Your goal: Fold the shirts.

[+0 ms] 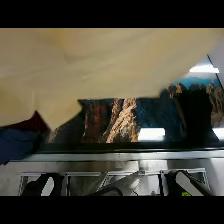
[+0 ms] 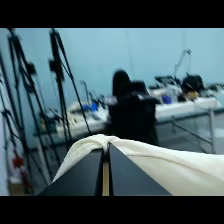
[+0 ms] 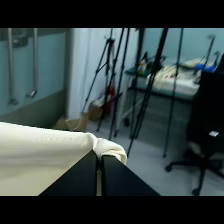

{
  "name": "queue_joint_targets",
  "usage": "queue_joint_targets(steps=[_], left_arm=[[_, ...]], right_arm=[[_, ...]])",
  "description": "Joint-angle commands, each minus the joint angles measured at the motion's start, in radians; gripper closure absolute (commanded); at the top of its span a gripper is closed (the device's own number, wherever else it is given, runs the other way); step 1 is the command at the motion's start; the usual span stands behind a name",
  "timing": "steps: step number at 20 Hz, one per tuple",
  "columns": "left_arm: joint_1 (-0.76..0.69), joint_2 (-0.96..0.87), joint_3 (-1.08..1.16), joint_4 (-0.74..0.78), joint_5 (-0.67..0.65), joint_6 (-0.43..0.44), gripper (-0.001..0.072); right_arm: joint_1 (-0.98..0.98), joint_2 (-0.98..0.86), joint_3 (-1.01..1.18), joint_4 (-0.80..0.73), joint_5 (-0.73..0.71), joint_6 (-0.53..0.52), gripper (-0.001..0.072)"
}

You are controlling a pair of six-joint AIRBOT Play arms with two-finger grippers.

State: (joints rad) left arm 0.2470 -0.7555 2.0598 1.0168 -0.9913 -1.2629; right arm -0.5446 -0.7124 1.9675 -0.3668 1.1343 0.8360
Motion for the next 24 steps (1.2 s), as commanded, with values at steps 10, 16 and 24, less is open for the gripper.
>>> queue_joint_targets(steps=[10, 16, 24], left_arm=[[-0.056, -0.309, -0.436, -0.109, -0.096, 0.048, 0.0688], [-0.201, -0.736, -0.578, -0.066, 0.076, 0.048, 0.0688], [-0.216, -1.117, -0.229, 0.0, 0.004, -0.016, 0.0687]], right_arm=[[0.287, -0.368, -0.356, -0.31, -0.049, 0.034, 0.0696], [0.353, -0.764, -0.402, -0.382, -0.242, 0.061, 0.0696], [0.348, -0.989, -0.132, -0.351, -0.235, 0.081, 0.0695]])
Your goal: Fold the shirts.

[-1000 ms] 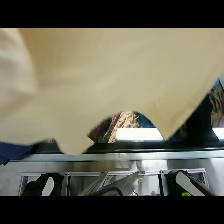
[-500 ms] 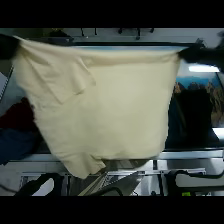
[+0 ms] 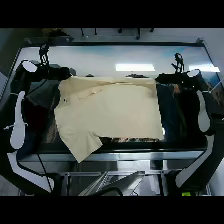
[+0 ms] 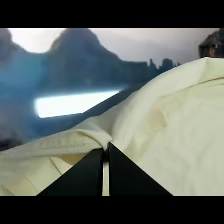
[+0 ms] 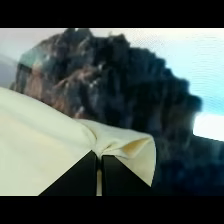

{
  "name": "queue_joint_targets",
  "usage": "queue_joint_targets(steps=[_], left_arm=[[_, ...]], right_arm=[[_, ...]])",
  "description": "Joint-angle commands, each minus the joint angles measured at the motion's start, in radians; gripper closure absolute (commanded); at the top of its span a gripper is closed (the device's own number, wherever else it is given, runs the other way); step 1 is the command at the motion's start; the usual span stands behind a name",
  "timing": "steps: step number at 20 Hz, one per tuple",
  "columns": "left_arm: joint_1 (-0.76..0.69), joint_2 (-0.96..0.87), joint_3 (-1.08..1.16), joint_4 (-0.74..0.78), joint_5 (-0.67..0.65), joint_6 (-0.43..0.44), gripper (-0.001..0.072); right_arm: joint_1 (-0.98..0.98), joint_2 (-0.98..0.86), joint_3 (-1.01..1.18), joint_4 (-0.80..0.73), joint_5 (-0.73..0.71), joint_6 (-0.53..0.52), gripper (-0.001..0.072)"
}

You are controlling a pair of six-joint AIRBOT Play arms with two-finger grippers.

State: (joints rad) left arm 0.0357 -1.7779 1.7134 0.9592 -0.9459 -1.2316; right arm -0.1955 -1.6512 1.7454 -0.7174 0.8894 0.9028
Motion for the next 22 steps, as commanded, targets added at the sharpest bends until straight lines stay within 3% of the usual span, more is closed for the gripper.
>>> queue_joint_targets(steps=[1, 6, 11, 14, 17, 22], left_arm=[[-0.004, -0.097, 0.159, 0.128, -0.069, -0.094, 0.0688], [-0.015, -0.096, 0.286, 0.299, -0.342, -0.167, 0.0688], [-0.049, -0.091, 0.237, 0.495, -0.468, -0.237, 0.0688], [-0.049, -0.068, 0.116, 0.515, -0.451, -0.248, 0.0688], [-0.047, -0.034, 0.016, 0.515, -0.35, -0.256, 0.0688], [-0.043, -0.035, -0.013, 0.515, -0.306, -0.255, 0.0688]], right_arm=[[-0.003, -0.045, 0.11, -0.001, 0.042, 0.014, 0.0695], [-0.008, 0.0, 0.115, -0.137, 0.22, 0.084, 0.0695], [-0.003, 0.002, 0.088, -0.235, 0.402, 0.123, 0.0696], [-0.003, 0.002, 0.049, -0.252, 0.393, 0.135, 0.0695], [-0.001, 0.002, 0.007, -0.26, 0.348, 0.158, 0.0695], [0.026, 0.014, -0.074, -0.317, 0.286, 0.213, 0.0696]])
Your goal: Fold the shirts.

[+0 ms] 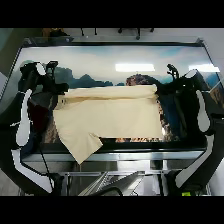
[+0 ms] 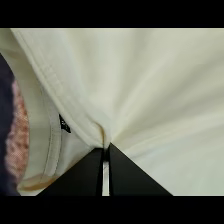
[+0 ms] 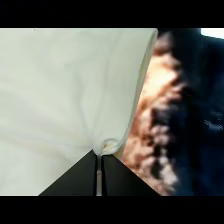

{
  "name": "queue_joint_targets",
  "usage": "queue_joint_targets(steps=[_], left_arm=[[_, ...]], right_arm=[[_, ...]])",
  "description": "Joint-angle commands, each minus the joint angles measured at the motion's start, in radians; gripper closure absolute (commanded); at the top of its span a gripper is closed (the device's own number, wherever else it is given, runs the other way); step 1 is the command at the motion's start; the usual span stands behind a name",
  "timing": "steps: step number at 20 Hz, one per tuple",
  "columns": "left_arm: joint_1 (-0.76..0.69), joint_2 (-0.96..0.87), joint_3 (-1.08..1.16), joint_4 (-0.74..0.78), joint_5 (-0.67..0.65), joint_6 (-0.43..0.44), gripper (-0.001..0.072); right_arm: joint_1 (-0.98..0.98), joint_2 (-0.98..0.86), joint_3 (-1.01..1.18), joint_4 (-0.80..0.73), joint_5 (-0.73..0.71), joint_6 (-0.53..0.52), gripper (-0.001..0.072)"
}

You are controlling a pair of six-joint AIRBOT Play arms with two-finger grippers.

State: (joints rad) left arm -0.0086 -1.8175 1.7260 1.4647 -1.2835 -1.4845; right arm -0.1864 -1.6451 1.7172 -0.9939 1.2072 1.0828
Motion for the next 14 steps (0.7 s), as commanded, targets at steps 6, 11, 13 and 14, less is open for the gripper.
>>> queue_joint_targets(steps=[6, 11, 13, 14], left_arm=[[0.003, 0.005, -0.025, 0.01, 0.055, -0.002, 0.0686], [0.003, 0.005, -0.025, 0.01, 0.064, -0.001, 0.068], [0.004, 0.007, -0.024, 0.01, 0.031, -0.008, 0.0015], [0.009, 0.008, -0.016, 0.01, -0.002, -0.01, 0.0027]], right_arm=[[0.059, 0.093, -0.11, -0.103, -0.117, 0.053, 0.0696], [0.062, 0.092, -0.138, -0.104, -0.101, 0.074, 0.0691], [0.059, 0.101, -0.138, -0.107, -0.1, 0.074, 0.0359], [0.056, 0.114, -0.138, -0.108, -0.097, 0.077, 0.0229]])
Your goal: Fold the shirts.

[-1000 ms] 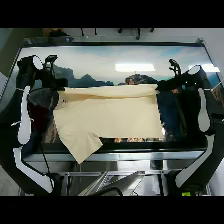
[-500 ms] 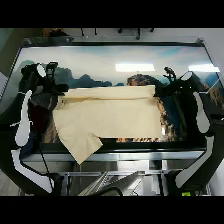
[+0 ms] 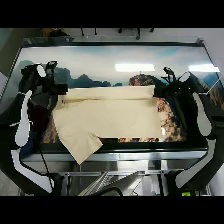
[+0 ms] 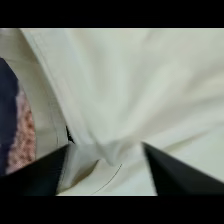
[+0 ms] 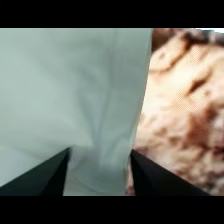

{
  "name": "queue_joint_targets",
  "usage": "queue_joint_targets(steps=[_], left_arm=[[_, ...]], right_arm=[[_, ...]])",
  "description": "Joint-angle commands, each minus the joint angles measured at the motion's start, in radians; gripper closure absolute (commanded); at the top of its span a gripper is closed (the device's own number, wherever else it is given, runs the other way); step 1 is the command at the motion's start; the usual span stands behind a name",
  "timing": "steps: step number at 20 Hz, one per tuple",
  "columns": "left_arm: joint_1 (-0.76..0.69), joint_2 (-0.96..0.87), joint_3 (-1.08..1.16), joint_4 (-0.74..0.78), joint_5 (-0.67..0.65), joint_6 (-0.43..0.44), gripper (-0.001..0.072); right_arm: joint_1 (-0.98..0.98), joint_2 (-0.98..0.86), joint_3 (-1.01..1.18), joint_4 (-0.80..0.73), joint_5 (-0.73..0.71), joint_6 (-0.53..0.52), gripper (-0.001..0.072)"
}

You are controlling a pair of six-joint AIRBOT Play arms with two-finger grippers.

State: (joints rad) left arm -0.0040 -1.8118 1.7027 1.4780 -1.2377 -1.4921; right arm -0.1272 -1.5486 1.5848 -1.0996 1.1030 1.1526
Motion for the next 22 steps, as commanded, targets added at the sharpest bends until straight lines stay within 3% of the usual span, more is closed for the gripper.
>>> queue_joint_targets(steps=[1, 4, 6, 9, 14, 17, 22], left_arm=[[0.011, 0.003, 0.03, -0.003, -0.098, -0.014, 0.0027], [0.043, 0.021, 0.088, -0.022, -0.316, -0.045, 0.0028], [0.066, 0.101, -0.028, -0.091, -0.39, -0.046, 0.0029], [0.073, 0.313, -0.367, -0.127, -0.34, -0.046, 0.0047], [0.073, 0.671, -0.908, -0.147, -0.275, -0.076, 0.0047], [0.075, 0.82, -1.119, -0.197, -0.188, -0.096, 0.0047], [0.074, 0.972, -1.275, -0.285, -0.049, -0.096, 0.0047]], right_arm=[[-0.009, 0.042, -0.005, -0.025, 0.018, 0.036, 0.0216], [-0.066, 0.124, -0.009, -0.116, 0.155, 0.109, 0.0212], [-0.128, 0.169, -0.069, -0.067, 0.27, 0.123, 0.0213], [-0.192, 0.288, -0.324, 0.02, 0.288, 0.105, 0.0215], [-0.234, 0.507, -0.728, 0.026, 0.185, 0.089, 0.0215], [-0.233, 0.538, -0.838, 0.106, 0.162, 0.026, 0.0215], [-0.233, 0.529, -0.875, 0.172, 0.08, -0.032, 0.0215]])
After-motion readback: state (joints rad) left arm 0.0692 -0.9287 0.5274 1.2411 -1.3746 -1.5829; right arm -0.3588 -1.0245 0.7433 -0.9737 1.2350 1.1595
